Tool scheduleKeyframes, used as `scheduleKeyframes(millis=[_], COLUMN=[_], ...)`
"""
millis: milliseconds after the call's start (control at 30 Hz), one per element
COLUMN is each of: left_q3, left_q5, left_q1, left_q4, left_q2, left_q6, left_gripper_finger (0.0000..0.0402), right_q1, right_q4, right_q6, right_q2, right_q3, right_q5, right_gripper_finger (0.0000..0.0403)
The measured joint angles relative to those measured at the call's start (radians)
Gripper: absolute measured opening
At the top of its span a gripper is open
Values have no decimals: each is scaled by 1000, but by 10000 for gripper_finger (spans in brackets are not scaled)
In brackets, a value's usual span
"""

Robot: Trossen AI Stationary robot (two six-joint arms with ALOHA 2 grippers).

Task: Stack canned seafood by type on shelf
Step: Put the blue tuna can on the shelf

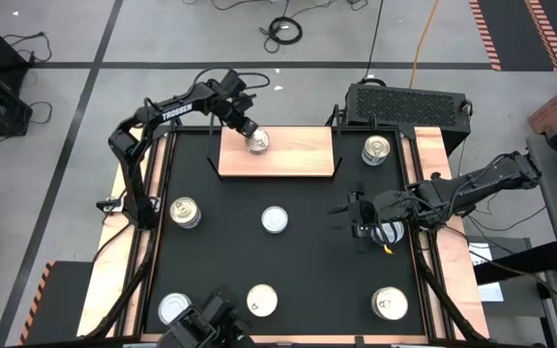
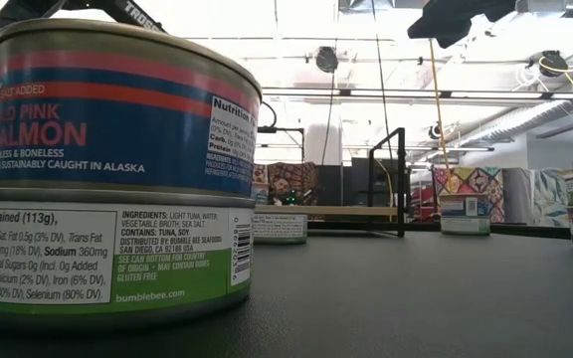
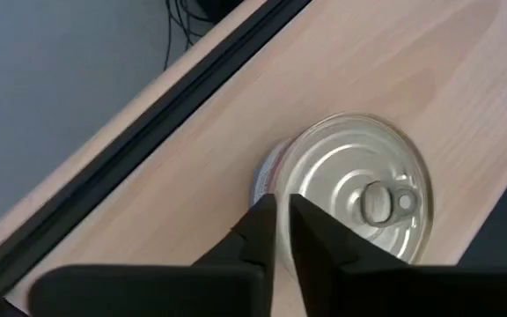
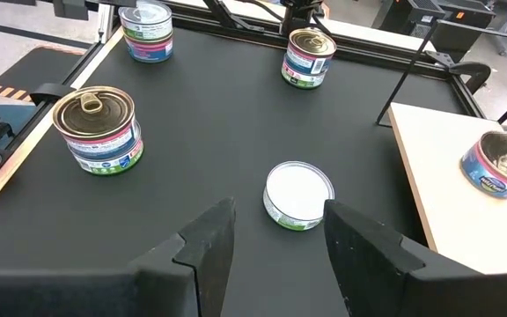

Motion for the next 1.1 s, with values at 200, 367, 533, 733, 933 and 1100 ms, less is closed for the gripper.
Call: scheduleKeyframes(millis=[200, 367, 533, 733, 933, 1100], left_q3=[1, 42, 85, 97, 97, 91], left_q5=[-12, 7, 65, -3, -75, -226], left_q1=[-11, -14, -54, -191, -314, -345], left_q4=[38, 34, 39, 48, 124, 138], left_q2=[0, 0, 0, 0, 0, 0], left_q6=[8, 7, 14, 123, 200, 224], left_gripper_finger=[103, 124, 125, 125, 125, 125], right_q1=[0, 0, 0, 0, 0, 0], right_q4=[0, 0, 0, 0, 7, 13], right_q6=[0, 0, -2, -3, 1, 4], right_q2=[0, 0, 0, 0, 0, 0], right_q3=[0, 0, 0, 0, 0, 0], right_q5=[0, 0, 0, 0, 0, 0], right_gripper_finger=[169, 169, 169, 169, 169, 169])
